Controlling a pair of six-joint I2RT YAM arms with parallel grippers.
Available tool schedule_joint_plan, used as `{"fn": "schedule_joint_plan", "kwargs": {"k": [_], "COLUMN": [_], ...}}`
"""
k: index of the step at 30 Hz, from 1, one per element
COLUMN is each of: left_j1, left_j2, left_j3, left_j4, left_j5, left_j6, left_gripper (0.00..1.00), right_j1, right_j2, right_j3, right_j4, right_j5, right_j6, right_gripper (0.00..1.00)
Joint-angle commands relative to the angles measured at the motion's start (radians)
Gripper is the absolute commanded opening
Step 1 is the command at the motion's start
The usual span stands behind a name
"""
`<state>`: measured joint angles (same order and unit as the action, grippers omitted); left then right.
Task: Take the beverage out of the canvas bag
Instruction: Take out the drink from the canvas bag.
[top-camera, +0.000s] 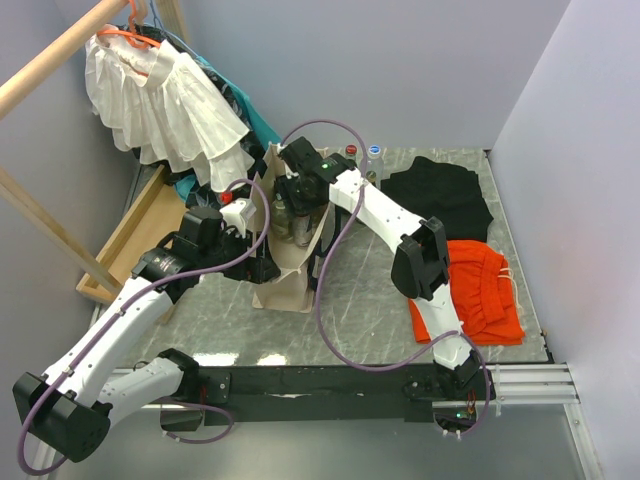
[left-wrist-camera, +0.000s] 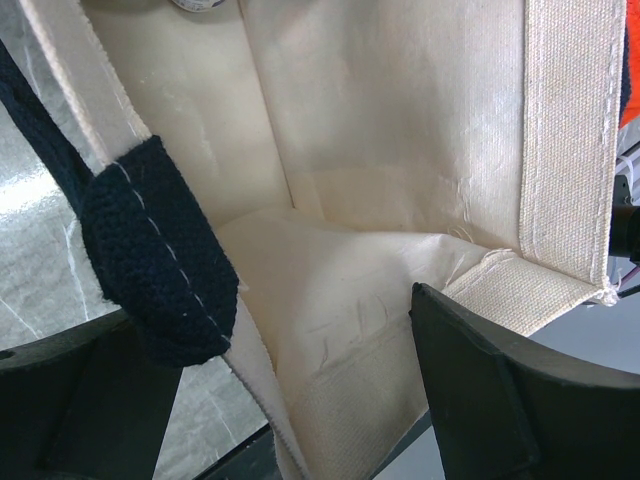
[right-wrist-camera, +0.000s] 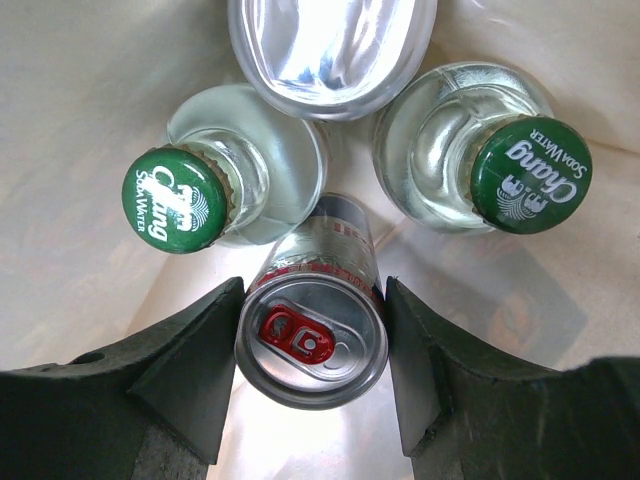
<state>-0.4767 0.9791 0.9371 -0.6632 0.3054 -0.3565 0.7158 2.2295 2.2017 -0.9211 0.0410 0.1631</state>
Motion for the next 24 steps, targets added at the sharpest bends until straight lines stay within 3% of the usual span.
{"fn": "schedule_joint_plan", "kwargs": {"k": [1, 14, 24], "left_j1": [0.000, 0.000, 0.000], "left_j2": [-0.017, -0.020, -0.056], "left_j3": [0.028, 0.028, 0.017], "left_j4": [-0.027, -0.027, -0.004], "left_j5": [-0.019, -0.034, -0.095], "left_j6": [0.021, 0.016, -0.007], "left_gripper": [0.92, 0.93, 0.99], "right_j1": [0.010, 0.024, 0.050], "right_j2": [-0.074, -0.099, -0.154], "right_j3": [0.082, 0.135, 0.102], "right_j4": [0.024, -0.028, -0.022], "right_j5": [0.007, 0.033, 0.074], "right_j6": [0.006, -0.007, -0.007], "right_gripper": [0.00, 0.00, 0.00]}}
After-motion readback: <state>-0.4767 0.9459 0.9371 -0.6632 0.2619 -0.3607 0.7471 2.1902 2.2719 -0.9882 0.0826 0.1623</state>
